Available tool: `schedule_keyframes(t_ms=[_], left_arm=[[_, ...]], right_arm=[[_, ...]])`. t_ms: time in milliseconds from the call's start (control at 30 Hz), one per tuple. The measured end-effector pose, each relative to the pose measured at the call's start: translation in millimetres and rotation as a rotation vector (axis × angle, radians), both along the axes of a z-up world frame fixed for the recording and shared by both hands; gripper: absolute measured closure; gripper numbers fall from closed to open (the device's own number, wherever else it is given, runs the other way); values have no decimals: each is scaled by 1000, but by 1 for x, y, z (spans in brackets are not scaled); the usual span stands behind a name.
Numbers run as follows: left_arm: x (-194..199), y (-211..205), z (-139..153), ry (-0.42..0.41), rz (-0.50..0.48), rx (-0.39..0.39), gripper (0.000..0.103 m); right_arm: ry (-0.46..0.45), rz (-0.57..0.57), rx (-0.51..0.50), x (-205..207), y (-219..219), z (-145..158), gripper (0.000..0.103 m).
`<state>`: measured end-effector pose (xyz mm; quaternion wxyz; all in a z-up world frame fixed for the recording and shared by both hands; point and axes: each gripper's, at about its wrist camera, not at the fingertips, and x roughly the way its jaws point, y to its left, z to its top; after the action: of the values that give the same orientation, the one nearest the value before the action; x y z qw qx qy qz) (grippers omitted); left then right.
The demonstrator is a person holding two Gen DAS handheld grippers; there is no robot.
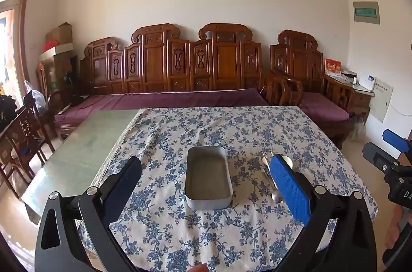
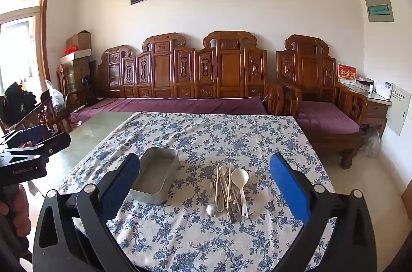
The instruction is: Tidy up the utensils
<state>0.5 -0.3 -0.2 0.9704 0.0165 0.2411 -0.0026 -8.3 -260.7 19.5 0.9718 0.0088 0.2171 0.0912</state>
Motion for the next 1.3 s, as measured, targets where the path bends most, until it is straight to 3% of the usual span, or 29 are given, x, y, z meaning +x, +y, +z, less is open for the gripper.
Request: schedule_keyframes(t_ms=[1300], left_arm=[[-5, -1, 1, -12, -24, -35, 6]], right_arm=[[11, 0, 14, 2, -4, -6, 2]])
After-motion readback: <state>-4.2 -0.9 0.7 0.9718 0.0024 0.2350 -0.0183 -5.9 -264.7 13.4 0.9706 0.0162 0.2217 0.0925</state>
